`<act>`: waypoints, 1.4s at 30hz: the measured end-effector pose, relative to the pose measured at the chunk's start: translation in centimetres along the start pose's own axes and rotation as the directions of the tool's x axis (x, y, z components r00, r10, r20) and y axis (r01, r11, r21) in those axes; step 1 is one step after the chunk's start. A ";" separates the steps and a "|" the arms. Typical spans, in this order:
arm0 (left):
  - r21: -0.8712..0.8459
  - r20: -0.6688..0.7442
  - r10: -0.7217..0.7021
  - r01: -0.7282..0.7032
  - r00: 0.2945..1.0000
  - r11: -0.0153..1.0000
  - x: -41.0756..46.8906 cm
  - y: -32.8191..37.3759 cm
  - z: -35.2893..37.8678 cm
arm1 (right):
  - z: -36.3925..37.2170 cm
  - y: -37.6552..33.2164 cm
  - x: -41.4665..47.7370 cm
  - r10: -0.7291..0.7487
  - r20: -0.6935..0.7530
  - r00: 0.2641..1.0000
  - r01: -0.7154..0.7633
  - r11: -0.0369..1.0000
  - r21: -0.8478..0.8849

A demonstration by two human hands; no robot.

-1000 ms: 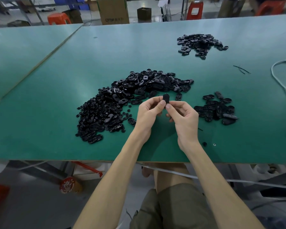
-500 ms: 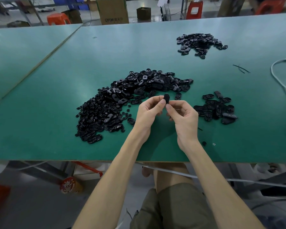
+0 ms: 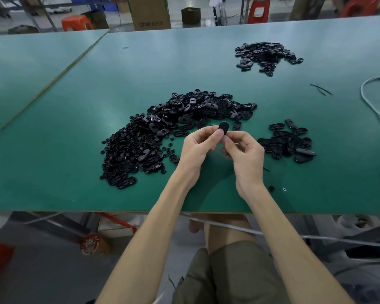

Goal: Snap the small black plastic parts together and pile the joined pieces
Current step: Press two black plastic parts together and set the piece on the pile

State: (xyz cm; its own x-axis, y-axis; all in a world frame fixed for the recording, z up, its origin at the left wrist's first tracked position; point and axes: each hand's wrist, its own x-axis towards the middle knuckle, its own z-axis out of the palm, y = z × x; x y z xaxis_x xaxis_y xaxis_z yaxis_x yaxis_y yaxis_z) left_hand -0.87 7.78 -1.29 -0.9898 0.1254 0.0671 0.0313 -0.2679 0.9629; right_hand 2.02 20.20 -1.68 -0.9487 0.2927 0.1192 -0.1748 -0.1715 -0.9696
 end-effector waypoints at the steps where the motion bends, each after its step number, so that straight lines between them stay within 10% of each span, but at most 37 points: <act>1: -0.001 -0.001 0.001 -0.001 1.000 1.000 0.0 0.0 0.0 | 0.0 0.0 0.0 0.000 0.000 1.000 0.000 1.000 0.000; 42: 0.094 -0.164 0.139 -0.124 0.977 0.988 -0.2 -0.4 0.4 | 0.1 0.1 0.2 0.026 -0.087 0.996 -0.025 1.000 0.013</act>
State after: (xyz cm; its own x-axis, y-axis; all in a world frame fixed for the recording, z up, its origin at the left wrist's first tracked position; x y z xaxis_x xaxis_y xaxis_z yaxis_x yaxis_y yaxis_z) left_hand -0.65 8.28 -1.54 -0.9851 -0.0717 0.1561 0.1671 -0.1902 0.9674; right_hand 1.77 20.13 -1.71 -0.9266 0.3684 0.0749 -0.1544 -0.1913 -0.9693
